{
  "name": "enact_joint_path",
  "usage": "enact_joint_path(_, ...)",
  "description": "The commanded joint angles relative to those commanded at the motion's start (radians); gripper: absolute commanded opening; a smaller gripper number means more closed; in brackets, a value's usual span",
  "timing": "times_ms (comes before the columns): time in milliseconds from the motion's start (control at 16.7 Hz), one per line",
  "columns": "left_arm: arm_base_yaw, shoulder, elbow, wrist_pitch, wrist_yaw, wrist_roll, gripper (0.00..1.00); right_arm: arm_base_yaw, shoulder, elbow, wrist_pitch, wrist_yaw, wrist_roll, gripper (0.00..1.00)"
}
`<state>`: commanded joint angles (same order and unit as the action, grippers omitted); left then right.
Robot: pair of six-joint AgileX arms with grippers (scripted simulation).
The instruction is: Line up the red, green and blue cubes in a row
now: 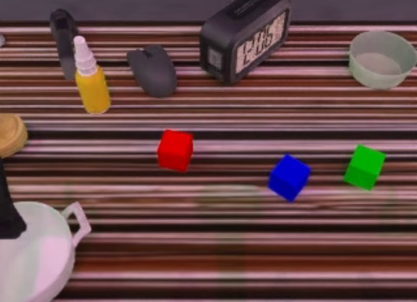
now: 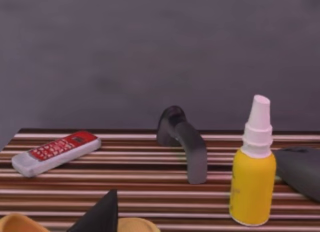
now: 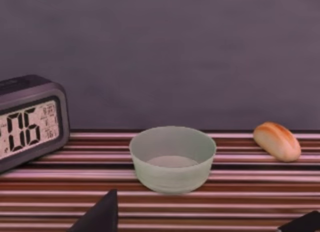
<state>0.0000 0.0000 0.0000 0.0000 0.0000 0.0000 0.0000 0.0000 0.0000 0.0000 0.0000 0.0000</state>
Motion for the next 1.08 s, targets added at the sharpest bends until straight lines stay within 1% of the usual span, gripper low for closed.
enact_joint_path(240,-0.008,0.03,0.03,-0.018,0.0,-0.005,1.0,0.0,0.0,0.0,0.0,0.0,0.0,1.0)
enact_joint_path(480,-0.053,0.215,0.211,-0.127,0.002,-0.027,1.0,0.0,0.0,0.0,0.0,0.0,0.0,1.0)
enact_joint_path(720,-0.126,0.555,0.513,-0.321,0.002,-0.06,1.0,0.0,0.0,0.0,0.0,0.0,0.0,1.0)
enact_joint_path(1080,-0.26,1.233,1.085,-0.691,0.001,-0.116,1.0,0.0,0.0,0.0,0.0,0.0,0.0,1.0)
